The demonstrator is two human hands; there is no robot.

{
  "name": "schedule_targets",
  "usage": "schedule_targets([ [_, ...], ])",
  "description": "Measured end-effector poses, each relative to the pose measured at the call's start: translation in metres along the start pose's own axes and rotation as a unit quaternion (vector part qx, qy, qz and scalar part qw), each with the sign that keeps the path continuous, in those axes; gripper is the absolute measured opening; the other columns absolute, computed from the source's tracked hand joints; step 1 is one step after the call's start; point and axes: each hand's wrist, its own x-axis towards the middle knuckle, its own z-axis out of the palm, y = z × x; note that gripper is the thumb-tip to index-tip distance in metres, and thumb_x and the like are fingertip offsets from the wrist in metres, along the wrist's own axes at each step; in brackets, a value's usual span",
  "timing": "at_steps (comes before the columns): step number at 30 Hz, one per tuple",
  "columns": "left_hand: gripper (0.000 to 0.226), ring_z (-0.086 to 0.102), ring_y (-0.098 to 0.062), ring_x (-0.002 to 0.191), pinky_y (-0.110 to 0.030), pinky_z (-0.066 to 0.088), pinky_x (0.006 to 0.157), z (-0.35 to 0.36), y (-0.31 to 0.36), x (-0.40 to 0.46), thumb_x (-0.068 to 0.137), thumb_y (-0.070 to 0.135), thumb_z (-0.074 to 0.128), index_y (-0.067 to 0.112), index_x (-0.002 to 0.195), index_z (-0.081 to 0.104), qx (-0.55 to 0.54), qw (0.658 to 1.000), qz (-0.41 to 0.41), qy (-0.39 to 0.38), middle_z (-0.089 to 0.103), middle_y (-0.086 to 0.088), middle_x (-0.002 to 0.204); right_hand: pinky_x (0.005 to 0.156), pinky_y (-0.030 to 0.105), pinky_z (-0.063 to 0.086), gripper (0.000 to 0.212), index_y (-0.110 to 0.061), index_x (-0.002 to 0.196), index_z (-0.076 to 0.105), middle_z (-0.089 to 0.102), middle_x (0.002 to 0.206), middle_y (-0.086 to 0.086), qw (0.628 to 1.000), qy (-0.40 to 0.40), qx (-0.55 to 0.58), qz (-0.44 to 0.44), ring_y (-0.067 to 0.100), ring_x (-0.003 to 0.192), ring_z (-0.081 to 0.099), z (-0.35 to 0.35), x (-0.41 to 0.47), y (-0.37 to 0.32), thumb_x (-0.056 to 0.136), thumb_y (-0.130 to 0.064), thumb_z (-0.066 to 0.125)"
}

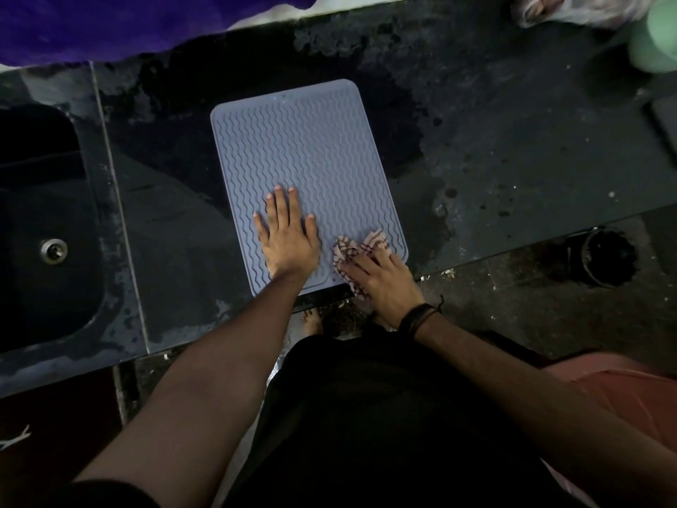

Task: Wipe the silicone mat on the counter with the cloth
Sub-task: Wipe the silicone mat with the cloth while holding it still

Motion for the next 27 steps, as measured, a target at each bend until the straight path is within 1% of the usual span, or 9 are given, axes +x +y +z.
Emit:
schedule_targets([
  [3, 0.062, -0.002, -0.024, 0.157, -0.051, -0.005, 0.125, -0.001, 0.001, 0.000, 0.108, 0.044, 0.025, 0.018, 0.163, 0.011, -0.001, 1.000, -0.002, -0.009, 0.004, -0.006, 0.170, 0.093, 0.040, 0.043, 0.043, -0.027, 0.129, 0.060, 0.060, 0.131, -0.002, 1.000, 0.017, 0.000, 0.001, 0.030, 0.114, 0.054, -0.009, -0.009, 0.008, 0.088, -0.022, 0.048],
  [5, 0.062, -0.003, -0.023, 0.157, -0.052, -0.005, 0.125, -0.002, 0.001, -0.001, 0.108, 0.044, 0.023, 0.018, 0.163, 0.010, 0.001, 1.000, -0.002, -0.012, 0.003, -0.005, 0.170, 0.096, 0.043, 0.040, 0.046, -0.026, 0.129, 0.059, 0.062, 0.126, 0.000, 0.999, 0.033, 0.006, 0.042, 0.033, 0.116, 0.053, -0.018, -0.004, 0.013, 0.088, -0.021, 0.040],
  [8, 0.062, -0.002, -0.024, 0.157, -0.052, -0.004, 0.125, -0.003, 0.002, -0.002, 0.108, 0.044, 0.023, 0.017, 0.163, 0.011, 0.007, 1.000, 0.000, -0.008, 0.004, -0.005, 0.170, 0.100, 0.045, 0.038, 0.040, -0.022, 0.128, 0.058, 0.061, 0.125, 0.002, 0.993, 0.063, 0.013, 0.099, 0.034, 0.119, 0.050, -0.030, 0.025, 0.011, 0.089, -0.019, 0.051],
  [11, 0.062, 0.000, -0.025, 0.157, -0.053, -0.001, 0.124, -0.004, 0.002, -0.001, 0.108, 0.043, 0.022, 0.016, 0.163, 0.011, 0.020, 1.000, 0.002, -0.011, 0.005, -0.007, 0.170, 0.104, 0.046, 0.033, 0.040, -0.021, 0.131, 0.055, 0.056, 0.132, 0.002, 0.997, 0.037, 0.022, 0.066, 0.031, 0.124, 0.045, -0.027, 0.053, -0.008, 0.093, -0.020, 0.042],
  [14, 0.062, 0.001, -0.025, 0.157, -0.053, -0.001, 0.125, -0.005, 0.002, -0.001, 0.108, 0.043, 0.023, 0.016, 0.163, 0.012, 0.021, 1.000, -0.002, -0.010, 0.006, -0.007, 0.170, 0.102, 0.045, 0.034, 0.050, -0.019, 0.138, 0.048, 0.052, 0.137, 0.003, 1.000, 0.005, 0.016, 0.027, 0.032, 0.123, 0.044, -0.011, 0.042, -0.021, 0.091, -0.016, 0.033],
  [18, 0.062, -0.001, -0.024, 0.157, -0.052, -0.004, 0.125, -0.005, 0.002, -0.001, 0.109, 0.043, 0.024, 0.017, 0.163, 0.012, 0.012, 1.000, -0.003, -0.008, 0.005, -0.006, 0.170, 0.097, 0.043, 0.041, 0.049, -0.025, 0.137, 0.051, 0.056, 0.131, -0.001, 1.000, 0.002, 0.011, -0.004, 0.031, 0.116, 0.050, -0.001, 0.003, -0.008, 0.090, -0.016, 0.046],
  [22, 0.062, -0.004, -0.023, 0.157, -0.052, -0.005, 0.124, -0.006, 0.003, -0.001, 0.109, 0.043, 0.023, 0.017, 0.163, 0.010, 0.005, 1.000, -0.007, -0.018, 0.003, -0.005, 0.170, 0.099, 0.045, 0.043, 0.049, -0.025, 0.130, 0.060, 0.059, 0.134, 0.001, 1.000, 0.010, -0.010, -0.014, 0.034, 0.124, 0.051, -0.009, -0.014, 0.012, 0.086, -0.018, 0.040],
  [24, 0.062, -0.003, -0.024, 0.157, -0.053, -0.004, 0.124, -0.005, 0.002, -0.001, 0.109, 0.043, 0.023, 0.017, 0.163, 0.010, 0.005, 1.000, -0.005, -0.013, 0.003, -0.005, 0.170, 0.102, 0.047, 0.039, 0.047, -0.024, 0.134, 0.056, 0.055, 0.138, 0.003, 1.000, 0.000, -0.014, 0.027, 0.036, 0.126, 0.047, -0.016, -0.007, 0.028, 0.089, -0.016, 0.045],
  [27, 0.061, -0.002, -0.024, 0.157, -0.053, -0.003, 0.124, -0.004, 0.003, -0.002, 0.108, 0.043, 0.024, 0.017, 0.163, 0.013, 0.002, 1.000, -0.002, -0.008, 0.005, -0.006, 0.170, 0.097, 0.046, 0.041, 0.045, -0.018, 0.128, 0.061, 0.062, 0.126, 0.007, 0.992, 0.037, 0.011, 0.118, 0.038, 0.117, 0.052, -0.027, 0.018, 0.045, 0.084, -0.011, 0.059],
])
